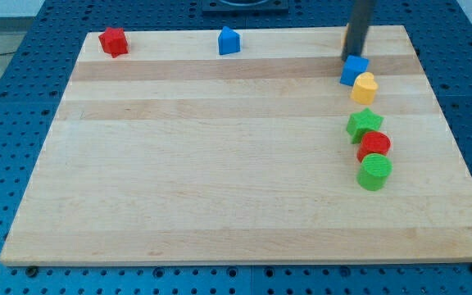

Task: Push blue cube below the triangle

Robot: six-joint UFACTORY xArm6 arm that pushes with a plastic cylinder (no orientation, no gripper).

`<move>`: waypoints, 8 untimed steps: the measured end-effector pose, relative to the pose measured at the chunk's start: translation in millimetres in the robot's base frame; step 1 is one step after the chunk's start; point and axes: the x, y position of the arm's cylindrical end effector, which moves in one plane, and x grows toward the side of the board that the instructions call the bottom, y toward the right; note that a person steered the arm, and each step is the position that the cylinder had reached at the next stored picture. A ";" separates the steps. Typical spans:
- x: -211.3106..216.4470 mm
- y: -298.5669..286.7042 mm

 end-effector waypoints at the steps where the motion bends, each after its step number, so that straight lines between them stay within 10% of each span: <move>1: 0.0 38.2; 8: 58.6 -146.5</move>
